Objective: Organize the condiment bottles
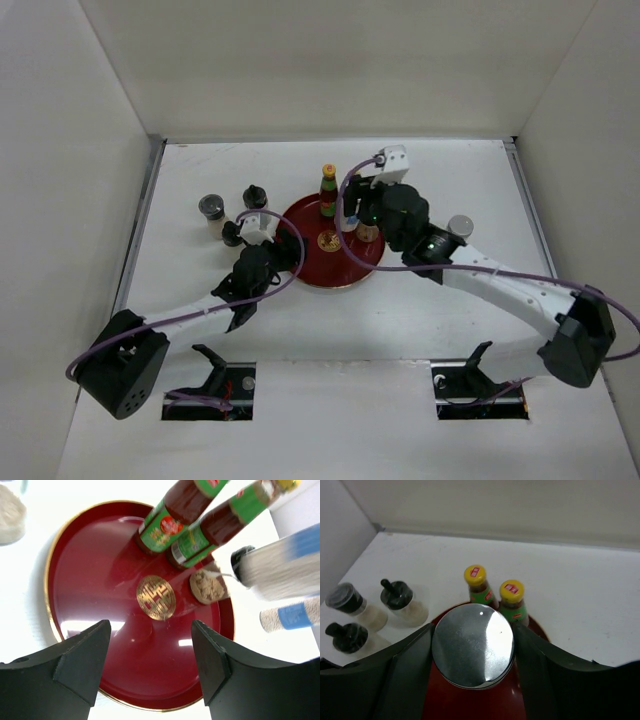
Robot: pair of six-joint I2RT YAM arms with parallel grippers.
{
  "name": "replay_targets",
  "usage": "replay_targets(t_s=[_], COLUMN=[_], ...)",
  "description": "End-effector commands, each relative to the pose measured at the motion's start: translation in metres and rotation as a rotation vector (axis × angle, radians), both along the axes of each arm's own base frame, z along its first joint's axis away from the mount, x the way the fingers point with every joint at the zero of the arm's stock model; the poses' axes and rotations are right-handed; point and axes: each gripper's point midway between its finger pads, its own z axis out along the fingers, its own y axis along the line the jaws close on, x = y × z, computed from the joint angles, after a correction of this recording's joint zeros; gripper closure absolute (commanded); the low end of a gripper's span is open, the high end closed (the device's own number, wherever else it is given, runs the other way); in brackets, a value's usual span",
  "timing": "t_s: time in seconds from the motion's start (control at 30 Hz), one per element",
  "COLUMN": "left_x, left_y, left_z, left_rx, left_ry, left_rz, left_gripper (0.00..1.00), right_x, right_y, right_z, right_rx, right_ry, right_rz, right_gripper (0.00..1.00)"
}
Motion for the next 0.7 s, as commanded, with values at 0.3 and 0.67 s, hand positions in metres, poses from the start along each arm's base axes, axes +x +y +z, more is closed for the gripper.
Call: replay_targets(t_s=[0.3,0.67], left_x=[0.004,0.004], left_y=[0.016,0.010], left_z=[0.023,0.019], left_rx=[-0.057,-0.053], left_ry=[-0.076,-0.064], left_rz=[0.064,0.044], left_gripper=[0.36,0.36], right_x=[0.032,0.035], right_y=[0.060,0.050], right_z=[-0.040,-0.094], right_rx=[0.005,-0.063], right_ry=[0.023,0.069], right_rz=[0.049,-0.007], right_gripper=[0.50,0.40])
